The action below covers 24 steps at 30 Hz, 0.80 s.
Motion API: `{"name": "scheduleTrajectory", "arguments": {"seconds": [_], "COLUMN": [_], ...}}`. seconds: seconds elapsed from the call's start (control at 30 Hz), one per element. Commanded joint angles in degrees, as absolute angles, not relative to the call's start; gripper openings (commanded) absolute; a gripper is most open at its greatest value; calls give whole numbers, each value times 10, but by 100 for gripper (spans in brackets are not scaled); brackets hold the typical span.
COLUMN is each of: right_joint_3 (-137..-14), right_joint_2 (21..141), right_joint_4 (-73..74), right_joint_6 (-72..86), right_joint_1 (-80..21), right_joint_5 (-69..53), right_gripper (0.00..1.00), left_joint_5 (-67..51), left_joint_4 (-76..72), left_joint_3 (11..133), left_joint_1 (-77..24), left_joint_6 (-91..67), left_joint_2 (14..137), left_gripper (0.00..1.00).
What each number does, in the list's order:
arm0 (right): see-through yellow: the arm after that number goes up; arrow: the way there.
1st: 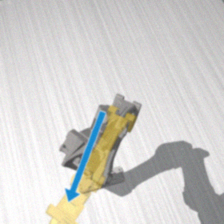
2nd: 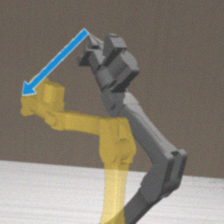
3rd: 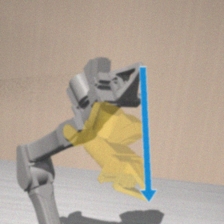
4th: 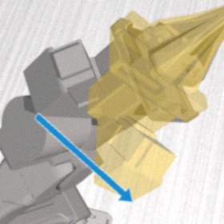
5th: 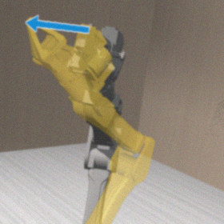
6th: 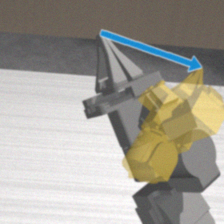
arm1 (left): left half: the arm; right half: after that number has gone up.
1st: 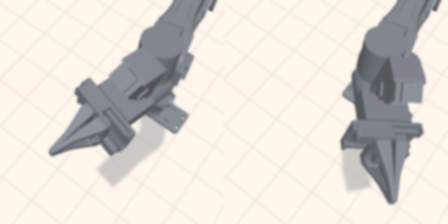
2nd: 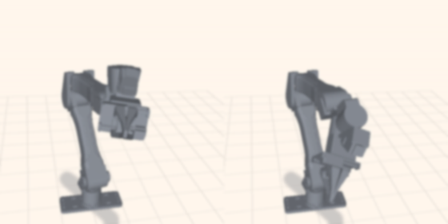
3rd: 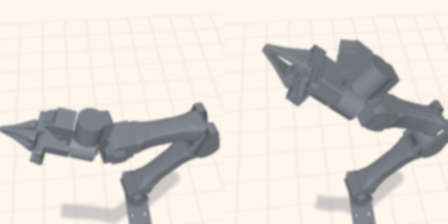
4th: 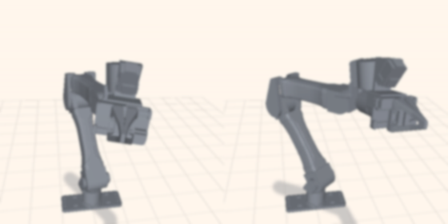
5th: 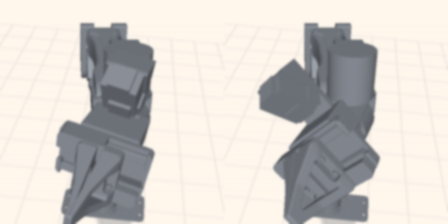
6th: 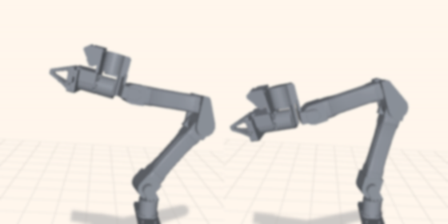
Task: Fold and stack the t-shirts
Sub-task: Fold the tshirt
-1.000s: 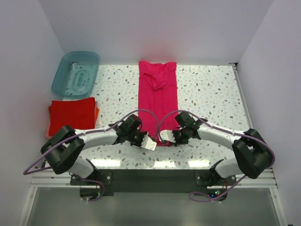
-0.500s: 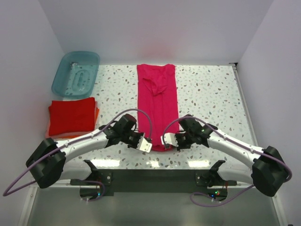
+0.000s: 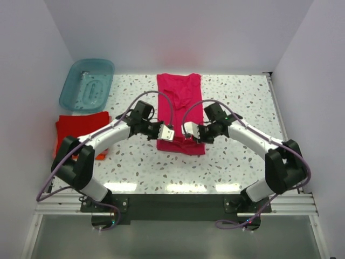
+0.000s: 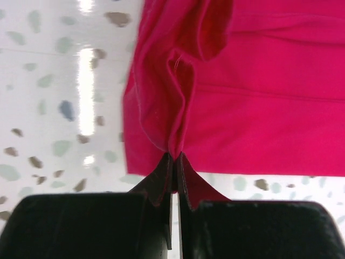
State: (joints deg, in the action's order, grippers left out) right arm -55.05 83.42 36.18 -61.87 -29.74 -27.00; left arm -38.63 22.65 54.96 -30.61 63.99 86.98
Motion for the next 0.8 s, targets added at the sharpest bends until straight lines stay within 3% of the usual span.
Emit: {"name": "scheduleTrajectory", "arguments": {"seconds": [0.0,0.43,0.77], "right_joint_3": [-637,-919,-1056], "right_joint_2": [883,1113,1230], "right_joint_4": [372,427,461], "right_joint_6": [-672,-721,-723], "right_joint_1": [-266,-203,-178], "right_joint_5": [-312,-323,-315], "right_gripper": [0,0,0], "left_joint_5": [-423,-440,-438], "left_joint_4": [255,316,329], "left_joint_3": [619,901,1028], "left_joint_1": [-272,-186,-162], "left_joint_6": [688,739,752], "left_joint_2": [923,1148,1263], "left_gripper": [0,0,0]}}
